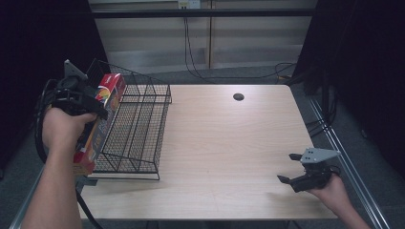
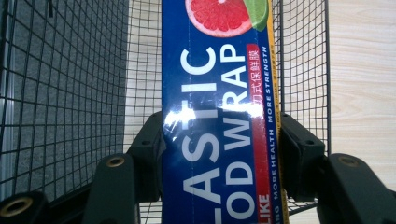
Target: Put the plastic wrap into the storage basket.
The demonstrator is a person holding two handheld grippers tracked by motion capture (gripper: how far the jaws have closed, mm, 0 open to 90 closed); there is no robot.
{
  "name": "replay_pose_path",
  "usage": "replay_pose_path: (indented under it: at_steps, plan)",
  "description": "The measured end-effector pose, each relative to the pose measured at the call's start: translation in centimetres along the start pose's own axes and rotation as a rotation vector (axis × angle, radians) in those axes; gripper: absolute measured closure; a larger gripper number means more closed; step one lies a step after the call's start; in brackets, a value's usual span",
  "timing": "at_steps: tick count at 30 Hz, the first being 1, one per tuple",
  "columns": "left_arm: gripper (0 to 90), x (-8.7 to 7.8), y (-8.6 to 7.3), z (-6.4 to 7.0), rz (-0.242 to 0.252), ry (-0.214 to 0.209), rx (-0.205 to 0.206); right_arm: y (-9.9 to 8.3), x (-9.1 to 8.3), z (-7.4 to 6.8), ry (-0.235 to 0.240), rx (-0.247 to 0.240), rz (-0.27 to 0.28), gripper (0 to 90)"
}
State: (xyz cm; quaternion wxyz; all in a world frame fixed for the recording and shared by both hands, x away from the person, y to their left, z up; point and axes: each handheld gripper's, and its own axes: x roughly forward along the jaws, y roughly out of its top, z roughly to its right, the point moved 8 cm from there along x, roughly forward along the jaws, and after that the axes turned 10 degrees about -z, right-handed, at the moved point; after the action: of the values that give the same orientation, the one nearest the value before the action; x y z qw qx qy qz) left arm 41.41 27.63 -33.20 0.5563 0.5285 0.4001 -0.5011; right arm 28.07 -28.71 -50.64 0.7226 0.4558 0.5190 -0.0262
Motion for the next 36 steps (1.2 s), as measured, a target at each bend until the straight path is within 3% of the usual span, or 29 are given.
replay_pose_path:
  at_steps: [25, 36]
  plan:
    - [43.6, 0.9, 0.0, -1.4, -0.022, 0.001, -0.068, 0.0, 0.4, -0.1, 0.001, -0.008, -0.010, 9.3]
    - [43.1, 1.3, 0.0, -1.4, -0.030, 0.006, -0.054, 0.0, 0.4, -0.2, -0.004, -0.006, -0.013, 9.4]
